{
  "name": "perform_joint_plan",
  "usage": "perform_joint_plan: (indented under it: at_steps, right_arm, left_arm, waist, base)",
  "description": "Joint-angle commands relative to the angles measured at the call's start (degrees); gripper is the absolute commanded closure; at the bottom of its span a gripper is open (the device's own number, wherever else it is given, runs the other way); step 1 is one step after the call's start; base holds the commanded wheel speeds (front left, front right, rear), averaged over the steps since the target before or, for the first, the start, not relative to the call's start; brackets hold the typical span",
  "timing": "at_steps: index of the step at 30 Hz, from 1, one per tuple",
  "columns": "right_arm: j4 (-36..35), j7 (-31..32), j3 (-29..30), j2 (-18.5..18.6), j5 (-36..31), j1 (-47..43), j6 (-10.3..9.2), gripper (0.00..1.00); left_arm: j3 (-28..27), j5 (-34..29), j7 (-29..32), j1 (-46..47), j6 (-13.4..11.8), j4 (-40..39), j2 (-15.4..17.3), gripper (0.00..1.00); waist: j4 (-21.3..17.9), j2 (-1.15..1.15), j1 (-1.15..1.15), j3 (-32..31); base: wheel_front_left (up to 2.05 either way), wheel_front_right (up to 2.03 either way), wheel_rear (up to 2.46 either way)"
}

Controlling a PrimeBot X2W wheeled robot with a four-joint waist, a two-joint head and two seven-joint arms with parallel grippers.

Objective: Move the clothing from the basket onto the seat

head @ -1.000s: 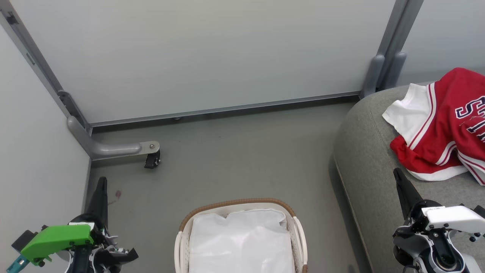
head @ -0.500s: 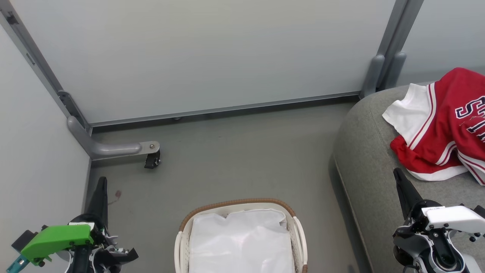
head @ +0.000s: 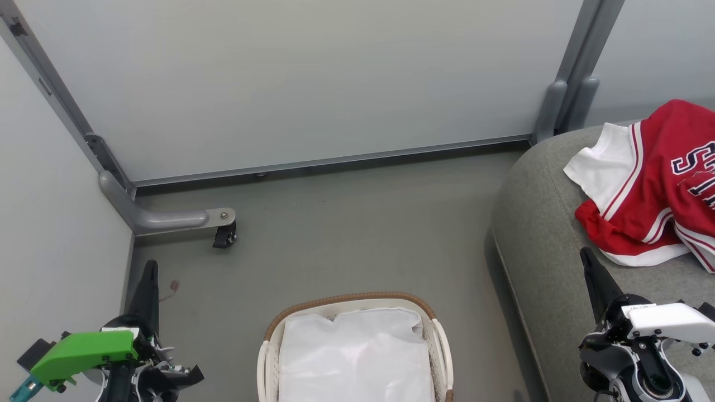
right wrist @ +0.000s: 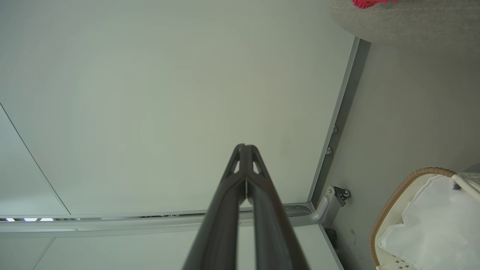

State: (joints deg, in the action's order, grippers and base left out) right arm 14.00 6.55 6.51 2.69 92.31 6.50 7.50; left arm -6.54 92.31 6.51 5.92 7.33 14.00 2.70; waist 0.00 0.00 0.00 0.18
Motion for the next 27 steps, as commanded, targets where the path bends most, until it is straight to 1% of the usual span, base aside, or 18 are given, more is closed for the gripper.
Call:
perform_joint_plan:
  at_steps: [1, 27]
  right_arm:
    - [-0.17, 0.19, 0.12, 0.36, 0.19, -0.63, -0.02, 1.00]
    - [-0.18, 0.18, 0.11, 0.36, 0.19, -0.63, -0.02, 1.00]
  left_arm:
    - [-0.13, 0.20, 0.25, 0.57, 0.31, -0.08, 0.33, 1.00]
    - [-0.12, 0.19, 0.24, 0.57, 0.31, -0.09, 0.34, 1.00]
  waist:
    - [0.00, 0.00, 0.00, 0.00]
    - [0.00, 0.00, 0.00, 0.00]
  base:
    - [0.00, 0.00, 0.00]
    - [0.00, 0.00, 0.00]
